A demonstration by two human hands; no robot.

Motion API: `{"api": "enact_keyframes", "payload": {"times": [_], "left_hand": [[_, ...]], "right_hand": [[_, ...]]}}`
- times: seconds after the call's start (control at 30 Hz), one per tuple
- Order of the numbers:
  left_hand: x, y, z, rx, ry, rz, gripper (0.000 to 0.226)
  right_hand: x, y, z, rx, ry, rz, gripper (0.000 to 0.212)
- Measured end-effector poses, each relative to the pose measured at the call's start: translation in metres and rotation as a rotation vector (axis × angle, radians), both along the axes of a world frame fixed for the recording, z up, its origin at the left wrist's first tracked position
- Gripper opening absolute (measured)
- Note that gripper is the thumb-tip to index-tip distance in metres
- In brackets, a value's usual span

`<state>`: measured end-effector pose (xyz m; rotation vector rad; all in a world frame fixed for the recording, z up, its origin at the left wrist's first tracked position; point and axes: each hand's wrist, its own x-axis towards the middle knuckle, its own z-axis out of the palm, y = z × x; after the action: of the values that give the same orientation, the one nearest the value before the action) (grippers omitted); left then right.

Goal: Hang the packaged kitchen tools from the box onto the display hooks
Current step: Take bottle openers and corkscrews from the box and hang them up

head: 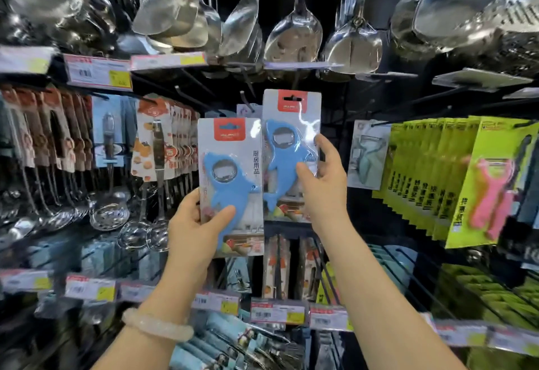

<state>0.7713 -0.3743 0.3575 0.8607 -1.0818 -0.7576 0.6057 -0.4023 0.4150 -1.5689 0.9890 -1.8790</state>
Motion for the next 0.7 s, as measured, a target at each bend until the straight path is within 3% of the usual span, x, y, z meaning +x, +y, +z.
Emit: {"api": "enact_keyframes", "payload": {"times": [0.4, 0.7], "left_hand": [[0.003, -0.018, 0.0, -0.027, 0.022, -0.058, 0.036], [-0.001, -0.026, -0.006, -0.026, 0.007, -0.086, 0.039]], "right_hand": [[-0.003, -0.007, 0.001, 0.046, 0.074, -0.123, 0.055], [0.003, -0.021, 0.0, 0.199, 0.316, -0.211, 0.059]]}}
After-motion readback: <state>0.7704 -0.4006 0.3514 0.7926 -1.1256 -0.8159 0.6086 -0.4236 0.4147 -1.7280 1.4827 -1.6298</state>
